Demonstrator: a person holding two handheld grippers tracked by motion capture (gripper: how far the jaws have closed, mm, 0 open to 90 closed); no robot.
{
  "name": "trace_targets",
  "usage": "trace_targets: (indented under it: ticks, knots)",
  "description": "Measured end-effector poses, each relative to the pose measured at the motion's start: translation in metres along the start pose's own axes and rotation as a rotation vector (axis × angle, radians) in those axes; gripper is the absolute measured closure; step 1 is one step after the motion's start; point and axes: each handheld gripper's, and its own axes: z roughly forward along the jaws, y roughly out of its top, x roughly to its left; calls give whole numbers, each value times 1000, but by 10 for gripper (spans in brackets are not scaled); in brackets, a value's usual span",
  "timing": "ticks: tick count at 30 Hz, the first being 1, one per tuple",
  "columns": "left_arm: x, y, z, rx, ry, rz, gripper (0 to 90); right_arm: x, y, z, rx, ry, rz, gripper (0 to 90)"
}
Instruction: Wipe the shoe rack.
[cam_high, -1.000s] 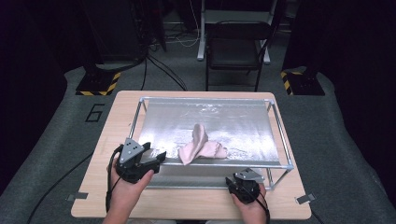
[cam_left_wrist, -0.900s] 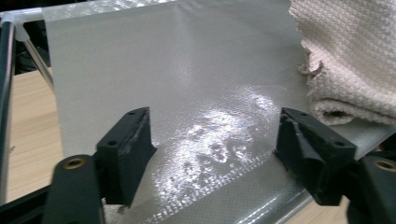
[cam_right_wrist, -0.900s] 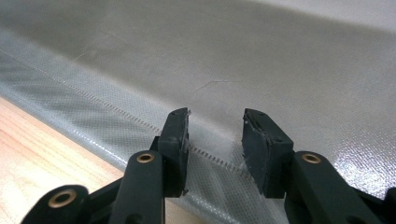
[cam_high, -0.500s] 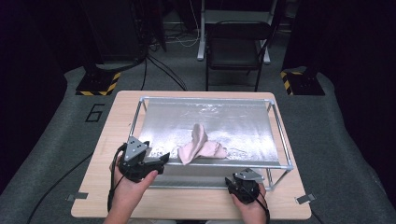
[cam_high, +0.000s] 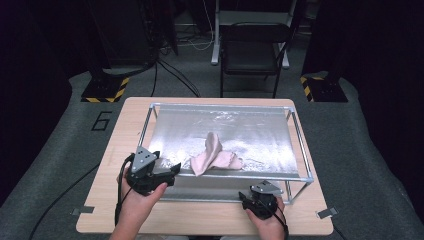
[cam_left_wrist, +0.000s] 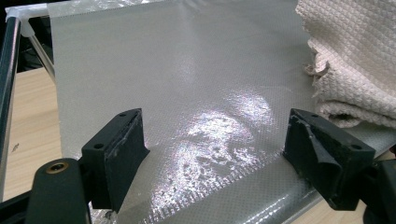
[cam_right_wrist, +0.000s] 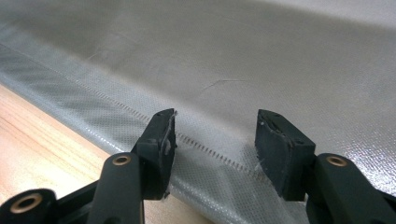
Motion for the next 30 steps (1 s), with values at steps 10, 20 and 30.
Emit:
trace_targets:
  ticks: [10, 20, 30]
  knots:
    - [1, -2, -1, -13, -1, -12, 207, 2, 5, -6, 7, 3, -34, 444]
    - [2, -2, -2, -15, -9, -2, 235, 7, 6, -20, -5, 80, -142, 423]
    - [3, -5, -3, -26, -24, -12, 254, 5, 14, -28, -24, 334, -275, 421]
